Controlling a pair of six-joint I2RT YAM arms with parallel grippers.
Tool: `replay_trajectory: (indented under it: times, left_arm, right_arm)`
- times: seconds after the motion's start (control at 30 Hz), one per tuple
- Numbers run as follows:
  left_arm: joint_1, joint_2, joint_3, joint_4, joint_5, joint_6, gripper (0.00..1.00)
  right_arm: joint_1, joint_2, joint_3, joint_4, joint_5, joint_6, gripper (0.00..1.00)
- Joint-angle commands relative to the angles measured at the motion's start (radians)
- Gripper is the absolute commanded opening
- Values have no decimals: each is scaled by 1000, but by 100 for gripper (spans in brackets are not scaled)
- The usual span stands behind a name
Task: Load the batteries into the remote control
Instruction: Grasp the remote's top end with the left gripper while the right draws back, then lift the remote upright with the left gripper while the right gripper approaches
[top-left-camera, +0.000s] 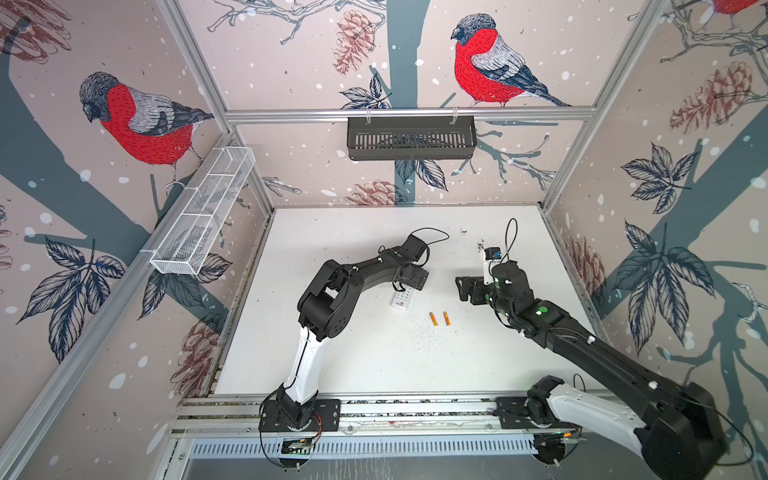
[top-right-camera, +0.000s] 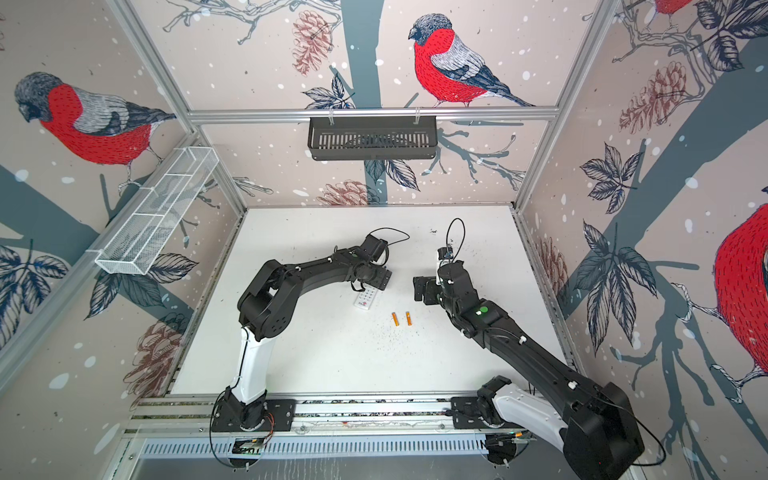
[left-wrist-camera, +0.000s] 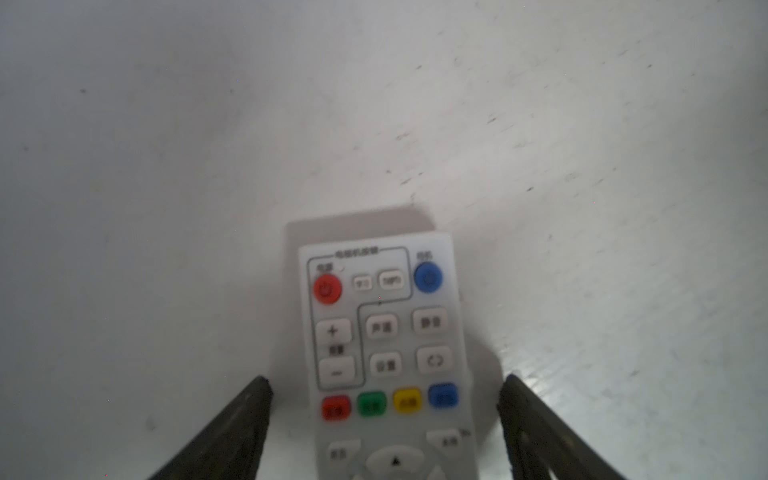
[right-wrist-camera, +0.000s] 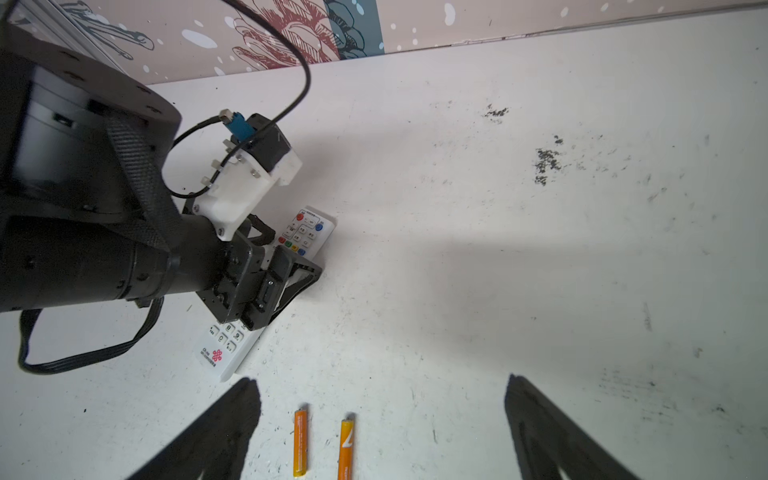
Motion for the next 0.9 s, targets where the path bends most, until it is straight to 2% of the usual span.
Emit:
replay_trajectory:
  times: [0.0,0.17,0.23,0.33,0.47,0.57,0.67,0.73,0.87]
  left_arm:
    - [-13,30,28,-86,-53,8,78]
    - [-20,70,64,-110,-89,9,66]
    - [-20,77,66,-113,-99,6,65]
    - [-20,73,61,-106,-115,5,56]
    - [-20,52,45,-88,-116,16,48]
    - [-20,30,31,-79,-115,20,38]
    - [-20,-23,0,-53,-115,23,35]
    - [-19,-80,-33,-26,-85,22,35]
    - [-13,-235,-126,73,51,39,35]
  right_arm:
    - [4,-38,-19,-9,14,-16,95]
    - [12,-97,-63,-8,-5,-14,95]
    - [17,-117,-81,0,-11,-14,95]
    - [21,-144,-103,11,-26,-18,96]
    - [28,-171,-147,61,-69,-19,96]
    - [37,-179,-174,96,-91,-22,96]
    - [42,-176,-195,137,-117,-29,96]
    - [43,-166,-213,178,-152,-35,96]
    - [45,-118,-239,300,-282,-47,97]
